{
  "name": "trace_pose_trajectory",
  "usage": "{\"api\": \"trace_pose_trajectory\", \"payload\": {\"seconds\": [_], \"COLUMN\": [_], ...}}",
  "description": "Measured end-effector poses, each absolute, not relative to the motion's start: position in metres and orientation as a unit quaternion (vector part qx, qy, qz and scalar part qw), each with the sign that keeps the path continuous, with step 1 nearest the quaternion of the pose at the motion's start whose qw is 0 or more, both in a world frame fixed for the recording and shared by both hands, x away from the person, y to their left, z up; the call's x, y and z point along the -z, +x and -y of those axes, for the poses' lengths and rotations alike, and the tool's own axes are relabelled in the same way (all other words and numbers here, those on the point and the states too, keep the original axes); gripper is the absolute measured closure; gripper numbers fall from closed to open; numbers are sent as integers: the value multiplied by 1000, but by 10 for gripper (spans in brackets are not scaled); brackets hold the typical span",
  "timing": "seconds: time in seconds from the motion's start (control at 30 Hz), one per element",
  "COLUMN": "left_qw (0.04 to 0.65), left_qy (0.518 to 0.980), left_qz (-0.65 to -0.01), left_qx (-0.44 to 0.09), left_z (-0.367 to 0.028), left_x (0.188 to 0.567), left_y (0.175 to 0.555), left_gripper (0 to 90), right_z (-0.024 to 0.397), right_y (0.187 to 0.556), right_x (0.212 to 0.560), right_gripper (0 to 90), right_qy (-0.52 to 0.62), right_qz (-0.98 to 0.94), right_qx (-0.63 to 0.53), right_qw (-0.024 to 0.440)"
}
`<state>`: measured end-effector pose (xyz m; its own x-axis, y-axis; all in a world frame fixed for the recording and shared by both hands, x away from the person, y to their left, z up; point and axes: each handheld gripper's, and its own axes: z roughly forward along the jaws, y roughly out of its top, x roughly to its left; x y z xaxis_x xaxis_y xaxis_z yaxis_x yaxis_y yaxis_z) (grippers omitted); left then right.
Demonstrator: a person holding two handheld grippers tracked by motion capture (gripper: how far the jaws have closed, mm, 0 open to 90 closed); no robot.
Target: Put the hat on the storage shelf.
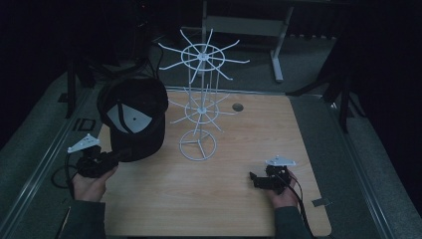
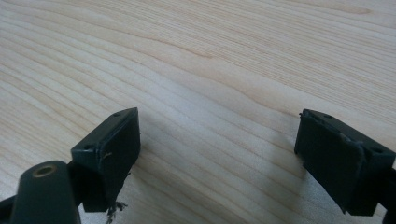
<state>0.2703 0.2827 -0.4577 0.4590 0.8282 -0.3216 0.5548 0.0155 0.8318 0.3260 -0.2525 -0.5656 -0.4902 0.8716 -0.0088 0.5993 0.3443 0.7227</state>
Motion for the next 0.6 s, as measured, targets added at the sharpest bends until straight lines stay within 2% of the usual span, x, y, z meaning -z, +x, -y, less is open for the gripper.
{"api": "trace_pose_trajectory", "payload": {"seconds": [0.6], "left_qw": [509], "left_qy": [691], "left_qz": [-493], "left_qx": [-141], "left_z": [-277], "left_x": [448], "left_y": [270], "left_gripper": [865], "right_z": [253], "right_y": [326], "right_x": [566], "right_gripper": [140], "right_qy": [463], "right_qz": [-795], "right_qx": [-337], "right_qw": [202]}}
